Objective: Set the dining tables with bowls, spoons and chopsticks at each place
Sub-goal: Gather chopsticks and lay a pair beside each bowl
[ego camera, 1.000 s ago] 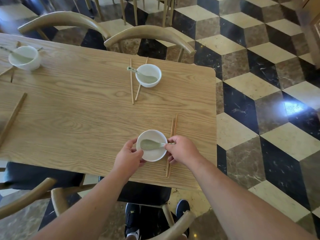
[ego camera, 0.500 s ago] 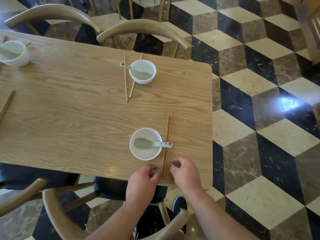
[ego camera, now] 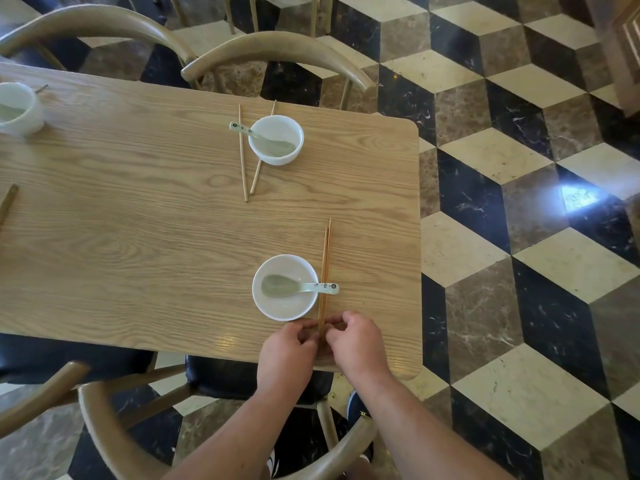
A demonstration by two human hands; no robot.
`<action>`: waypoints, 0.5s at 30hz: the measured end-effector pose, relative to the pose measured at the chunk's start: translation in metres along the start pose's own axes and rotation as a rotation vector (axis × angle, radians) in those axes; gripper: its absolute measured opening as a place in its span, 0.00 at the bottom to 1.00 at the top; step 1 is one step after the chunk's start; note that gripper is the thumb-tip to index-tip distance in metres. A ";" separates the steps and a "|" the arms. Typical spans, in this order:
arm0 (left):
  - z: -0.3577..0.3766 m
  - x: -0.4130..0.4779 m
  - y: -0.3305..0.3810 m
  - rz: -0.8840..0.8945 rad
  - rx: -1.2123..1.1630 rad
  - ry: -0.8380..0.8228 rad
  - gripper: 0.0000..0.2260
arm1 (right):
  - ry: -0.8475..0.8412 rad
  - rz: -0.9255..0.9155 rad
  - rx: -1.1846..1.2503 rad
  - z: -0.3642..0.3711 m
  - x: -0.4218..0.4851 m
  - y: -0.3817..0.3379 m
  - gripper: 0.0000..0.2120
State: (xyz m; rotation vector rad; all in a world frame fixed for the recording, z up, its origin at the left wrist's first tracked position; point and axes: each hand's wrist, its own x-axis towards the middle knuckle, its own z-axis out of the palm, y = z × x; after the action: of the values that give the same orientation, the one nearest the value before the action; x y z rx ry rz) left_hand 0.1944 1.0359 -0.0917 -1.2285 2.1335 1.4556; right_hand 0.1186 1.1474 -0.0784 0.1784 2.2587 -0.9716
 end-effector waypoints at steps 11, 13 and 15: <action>-0.006 -0.007 -0.004 0.007 -0.027 -0.033 0.09 | -0.007 -0.017 -0.019 -0.010 -0.012 -0.002 0.03; -0.010 -0.017 -0.005 0.016 0.001 -0.014 0.05 | -0.004 -0.022 -0.033 -0.019 -0.020 0.000 0.04; -0.012 -0.032 0.000 0.100 0.127 0.051 0.04 | 0.007 -0.018 -0.041 -0.036 -0.028 0.005 0.04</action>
State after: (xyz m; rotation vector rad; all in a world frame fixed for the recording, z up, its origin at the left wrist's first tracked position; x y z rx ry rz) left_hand 0.2164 1.0412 -0.0663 -1.1402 2.3125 1.3166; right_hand 0.1237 1.1794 -0.0460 0.1436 2.2881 -0.9345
